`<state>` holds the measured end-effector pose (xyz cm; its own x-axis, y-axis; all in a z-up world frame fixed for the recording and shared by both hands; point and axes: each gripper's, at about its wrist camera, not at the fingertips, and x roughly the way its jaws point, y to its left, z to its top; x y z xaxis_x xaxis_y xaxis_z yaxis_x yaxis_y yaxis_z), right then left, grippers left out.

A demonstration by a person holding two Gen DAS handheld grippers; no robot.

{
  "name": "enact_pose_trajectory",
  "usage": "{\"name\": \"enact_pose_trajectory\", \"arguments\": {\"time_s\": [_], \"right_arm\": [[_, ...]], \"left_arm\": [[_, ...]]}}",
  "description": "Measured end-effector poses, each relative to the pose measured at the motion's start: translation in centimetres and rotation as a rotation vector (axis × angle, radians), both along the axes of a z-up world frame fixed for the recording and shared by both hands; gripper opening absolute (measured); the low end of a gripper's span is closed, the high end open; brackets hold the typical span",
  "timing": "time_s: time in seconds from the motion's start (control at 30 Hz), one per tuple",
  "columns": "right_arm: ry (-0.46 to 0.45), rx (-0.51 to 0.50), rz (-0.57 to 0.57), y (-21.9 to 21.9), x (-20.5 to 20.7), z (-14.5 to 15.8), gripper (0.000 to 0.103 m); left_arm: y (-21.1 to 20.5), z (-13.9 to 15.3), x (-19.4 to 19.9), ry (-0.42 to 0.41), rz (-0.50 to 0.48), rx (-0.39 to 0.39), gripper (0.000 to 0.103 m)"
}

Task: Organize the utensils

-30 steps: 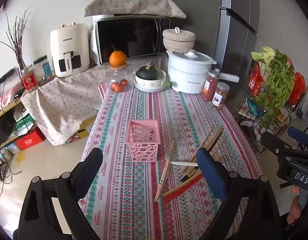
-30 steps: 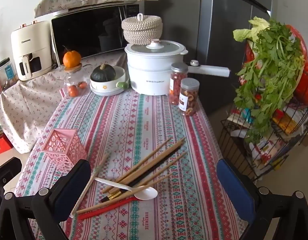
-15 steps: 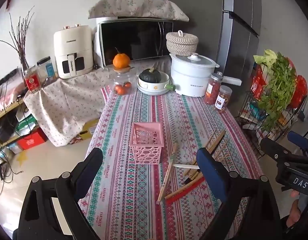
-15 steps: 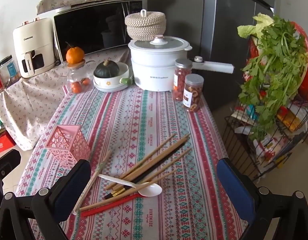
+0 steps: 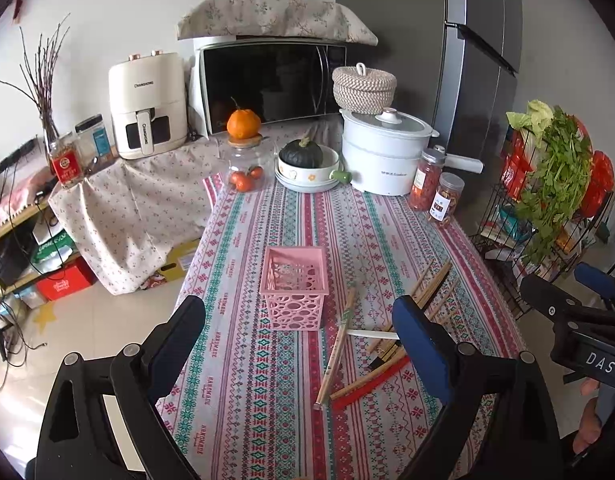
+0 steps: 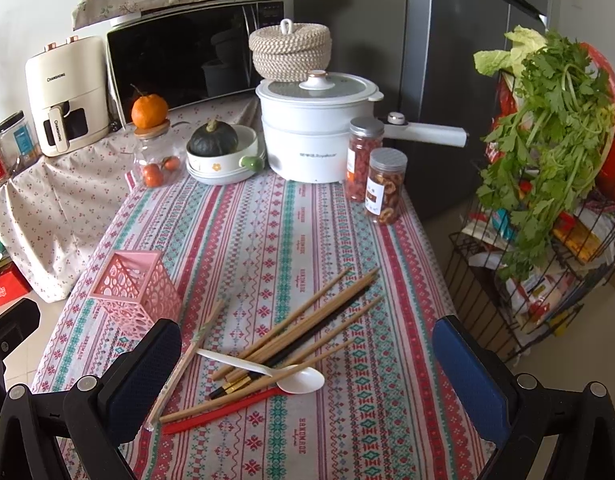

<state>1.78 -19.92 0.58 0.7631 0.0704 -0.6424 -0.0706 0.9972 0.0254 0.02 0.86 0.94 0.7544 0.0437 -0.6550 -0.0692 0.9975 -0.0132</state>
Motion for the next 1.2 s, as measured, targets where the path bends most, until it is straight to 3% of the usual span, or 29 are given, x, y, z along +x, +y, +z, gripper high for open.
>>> {"name": "enact_pose_trajectory", "arguments": {"time_s": [1.2], "right_arm": [[-0.016, 0.016, -0.013, -0.34, -0.28, 0.32, 0.103]], "left_arm": [[-0.04, -0.15, 0.27, -0.012, 0.007, 0.004, 0.096]]}}
